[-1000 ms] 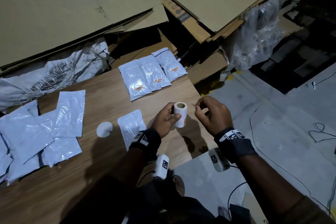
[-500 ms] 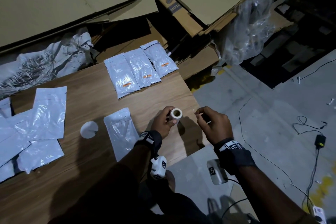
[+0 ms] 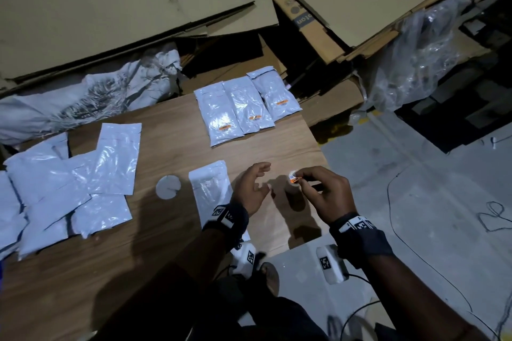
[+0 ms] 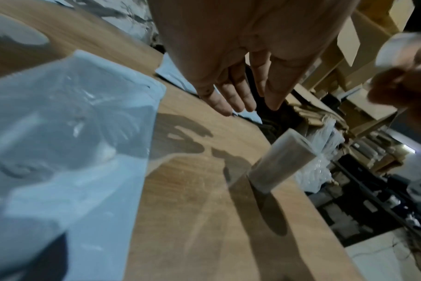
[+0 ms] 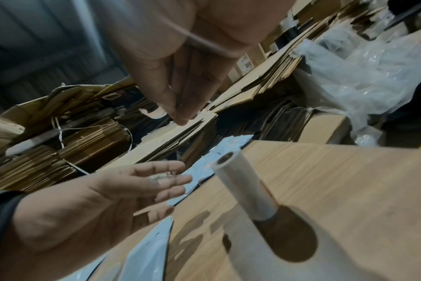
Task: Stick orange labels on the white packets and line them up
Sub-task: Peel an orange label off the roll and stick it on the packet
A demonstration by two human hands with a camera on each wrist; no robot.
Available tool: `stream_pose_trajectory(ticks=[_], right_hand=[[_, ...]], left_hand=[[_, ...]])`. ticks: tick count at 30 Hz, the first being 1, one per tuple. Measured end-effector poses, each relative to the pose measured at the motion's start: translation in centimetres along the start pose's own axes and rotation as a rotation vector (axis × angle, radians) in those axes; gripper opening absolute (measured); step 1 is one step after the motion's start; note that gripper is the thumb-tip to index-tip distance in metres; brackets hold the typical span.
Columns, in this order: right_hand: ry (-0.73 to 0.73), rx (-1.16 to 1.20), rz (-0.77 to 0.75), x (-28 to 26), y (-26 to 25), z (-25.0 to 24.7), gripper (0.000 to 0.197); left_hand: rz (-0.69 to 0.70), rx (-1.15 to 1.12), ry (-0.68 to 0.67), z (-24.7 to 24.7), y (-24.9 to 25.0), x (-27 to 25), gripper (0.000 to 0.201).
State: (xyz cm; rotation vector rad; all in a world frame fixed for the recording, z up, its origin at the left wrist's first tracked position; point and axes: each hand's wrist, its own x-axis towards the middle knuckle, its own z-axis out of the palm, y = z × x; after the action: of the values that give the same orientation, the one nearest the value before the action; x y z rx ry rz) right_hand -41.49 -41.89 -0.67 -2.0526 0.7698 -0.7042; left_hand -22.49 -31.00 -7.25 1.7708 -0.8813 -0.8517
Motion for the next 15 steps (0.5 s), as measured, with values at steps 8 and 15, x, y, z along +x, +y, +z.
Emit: stream_pose_trajectory(ticks=[8,15], right_hand=[[-0.071,0.081,-0.064,1.1,-3.0,5.5,0.016],[-0.208,0.149,-0.029,1.7,-5.6,9.6,0.020]], left_hand=[[0.041,-0.211,0.089,-6.6,2.4,-2.9,0.021],[0.040,-0.174,0.104,-10.2,1.8,-4.4,0.018]])
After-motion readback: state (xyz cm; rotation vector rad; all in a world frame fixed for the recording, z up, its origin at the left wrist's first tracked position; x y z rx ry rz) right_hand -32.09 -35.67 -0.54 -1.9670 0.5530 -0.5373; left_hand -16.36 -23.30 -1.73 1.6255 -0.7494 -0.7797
